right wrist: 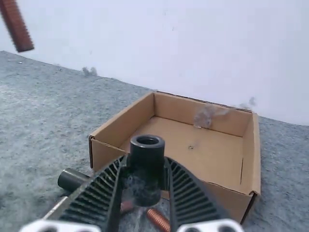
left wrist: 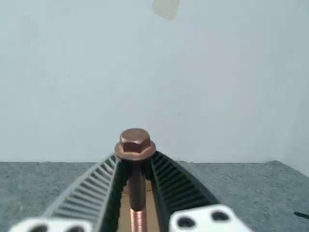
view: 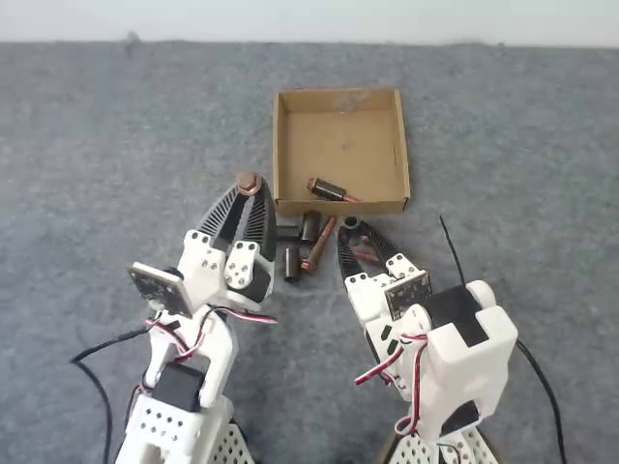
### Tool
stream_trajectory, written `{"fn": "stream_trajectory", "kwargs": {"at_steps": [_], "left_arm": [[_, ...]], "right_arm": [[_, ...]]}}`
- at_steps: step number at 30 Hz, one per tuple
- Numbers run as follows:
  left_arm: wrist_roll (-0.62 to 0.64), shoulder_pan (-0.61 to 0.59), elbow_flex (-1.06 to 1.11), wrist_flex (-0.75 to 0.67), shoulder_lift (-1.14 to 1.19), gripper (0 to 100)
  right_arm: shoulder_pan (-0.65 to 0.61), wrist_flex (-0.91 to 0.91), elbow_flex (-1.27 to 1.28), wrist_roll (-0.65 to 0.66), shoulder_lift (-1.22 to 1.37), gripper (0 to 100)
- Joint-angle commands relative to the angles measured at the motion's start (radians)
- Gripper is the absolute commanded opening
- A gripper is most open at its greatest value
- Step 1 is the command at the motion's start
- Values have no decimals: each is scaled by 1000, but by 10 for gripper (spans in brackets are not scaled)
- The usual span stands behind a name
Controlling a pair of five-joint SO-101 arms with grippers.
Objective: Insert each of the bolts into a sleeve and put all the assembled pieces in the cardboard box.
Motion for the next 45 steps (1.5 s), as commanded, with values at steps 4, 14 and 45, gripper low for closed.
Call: {"fn": "stream_trajectory", "kwargs": {"at_steps": [4,14,45], "left_arm": [[17,9,-104,-35,-14,11],[60,11,-435,-35,428,11],[66,239,-555,-222,984,11]], "right_arm": [[7,-27,21,8,-4,6],[8,-27,21,9,-4,6],[-24,-27,20,8,-4,6]]}}
